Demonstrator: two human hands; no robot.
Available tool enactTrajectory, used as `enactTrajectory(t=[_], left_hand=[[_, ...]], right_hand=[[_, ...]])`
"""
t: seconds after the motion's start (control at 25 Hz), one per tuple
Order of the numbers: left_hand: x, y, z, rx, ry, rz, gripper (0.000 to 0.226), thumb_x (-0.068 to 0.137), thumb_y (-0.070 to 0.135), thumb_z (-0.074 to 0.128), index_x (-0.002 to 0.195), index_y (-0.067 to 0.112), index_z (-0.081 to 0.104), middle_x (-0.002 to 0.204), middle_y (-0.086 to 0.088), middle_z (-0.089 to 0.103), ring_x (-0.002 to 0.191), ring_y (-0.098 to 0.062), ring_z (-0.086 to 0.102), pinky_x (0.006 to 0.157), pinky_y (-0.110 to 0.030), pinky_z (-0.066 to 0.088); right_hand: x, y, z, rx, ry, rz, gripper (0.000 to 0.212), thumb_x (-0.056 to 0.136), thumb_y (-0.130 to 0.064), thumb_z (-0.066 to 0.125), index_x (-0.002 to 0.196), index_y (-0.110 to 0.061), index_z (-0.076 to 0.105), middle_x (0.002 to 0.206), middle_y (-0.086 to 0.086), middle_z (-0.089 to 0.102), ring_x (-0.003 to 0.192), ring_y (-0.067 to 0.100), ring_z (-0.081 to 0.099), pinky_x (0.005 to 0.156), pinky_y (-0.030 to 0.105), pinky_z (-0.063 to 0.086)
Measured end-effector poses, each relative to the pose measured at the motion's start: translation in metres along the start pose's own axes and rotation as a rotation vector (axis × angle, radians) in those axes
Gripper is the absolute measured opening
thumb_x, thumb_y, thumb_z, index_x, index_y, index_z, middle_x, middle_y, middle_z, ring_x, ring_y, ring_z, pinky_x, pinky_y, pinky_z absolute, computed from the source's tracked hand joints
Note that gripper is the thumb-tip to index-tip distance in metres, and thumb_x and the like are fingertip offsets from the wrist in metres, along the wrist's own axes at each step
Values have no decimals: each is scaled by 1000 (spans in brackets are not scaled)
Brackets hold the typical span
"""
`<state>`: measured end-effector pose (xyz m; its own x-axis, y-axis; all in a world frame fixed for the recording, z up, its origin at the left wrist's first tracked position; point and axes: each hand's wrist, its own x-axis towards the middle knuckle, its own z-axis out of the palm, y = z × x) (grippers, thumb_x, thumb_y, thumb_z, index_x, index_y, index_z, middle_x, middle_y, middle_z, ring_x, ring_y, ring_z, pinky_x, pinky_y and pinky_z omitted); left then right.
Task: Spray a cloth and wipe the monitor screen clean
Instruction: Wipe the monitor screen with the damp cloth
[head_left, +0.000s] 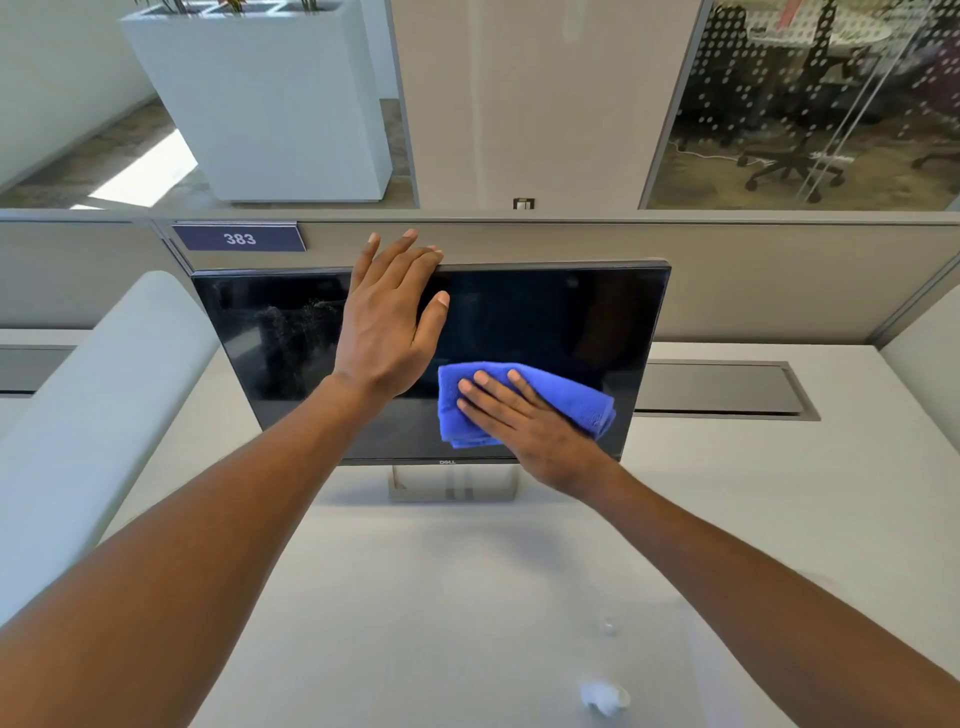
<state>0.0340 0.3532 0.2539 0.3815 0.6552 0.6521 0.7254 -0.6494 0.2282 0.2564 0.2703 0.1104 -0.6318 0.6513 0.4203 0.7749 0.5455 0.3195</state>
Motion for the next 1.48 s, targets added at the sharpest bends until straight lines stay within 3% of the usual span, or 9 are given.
enactTrajectory(t=[0.12,0.28,0.44,0.6,0.8,0.96,1.16,1.28,1.48], left_hand=[[-1,0,0,3,1,0,44,104,27,49,140,6,63,146,-10,65,153,-26,44,135,-49,15],[-1,0,-2,4,-11,-2,46,105,31,46,141,8,62,148,-9,64,154,-25,42,135,-48,13],[-1,0,-3,11,-30,-5,47,106,33,45,143,10,61,150,-10,62,155,-24,40,136,-47,11],[-1,-1,-4,18,-38,-7,47,107,35,43,143,11,60,151,-9,61,156,-23,39,136,-45,9],[0,2,-5,25,-65,-30,51,111,37,33,146,11,59,153,-8,60,157,-23,38,136,-44,9],[1,-3,-12,106,-150,5,60,112,42,25,157,11,48,163,-8,50,157,-24,38,136,-40,13],[-8,-34,-32,177,-182,3,63,112,46,21,162,13,40,166,-7,45,156,-24,39,134,-43,19],[-22,-80,-57,206,-152,-45,64,112,49,20,160,13,41,164,-9,48,154,-27,42,132,-44,23],[-39,-131,-89,213,-137,-62,63,113,51,19,158,15,44,161,-9,52,152,-27,43,129,-43,27]], right_hand=[[-14,-12,12,-60,-100,-122,75,94,8,21,168,-7,13,177,9,13,164,26,5,133,44,-8],[-56,-9,16,-119,-248,-342,75,94,8,18,168,-7,14,177,7,10,164,24,12,134,44,-3],[-81,22,-3,-128,-321,-403,75,92,4,44,165,-9,30,175,5,19,162,20,21,131,42,7],[-96,64,-32,-162,-281,-302,70,97,3,29,166,-9,27,176,5,17,162,20,21,133,44,10],[-73,100,-69,-257,-79,-56,80,93,12,34,168,-10,18,177,3,13,165,22,10,135,48,6],[-36,93,-86,-245,121,196,70,99,13,39,165,-7,29,174,7,26,162,27,23,132,52,20],[-15,73,-86,-233,189,302,61,99,7,53,158,-1,42,167,14,40,155,32,37,126,55,34],[-7,64,-81,-229,188,345,66,96,7,57,160,-1,38,168,15,37,156,33,35,126,56,33],[28,42,-71,-137,208,391,75,93,7,52,164,-3,28,172,13,28,160,33,26,132,55,18]])
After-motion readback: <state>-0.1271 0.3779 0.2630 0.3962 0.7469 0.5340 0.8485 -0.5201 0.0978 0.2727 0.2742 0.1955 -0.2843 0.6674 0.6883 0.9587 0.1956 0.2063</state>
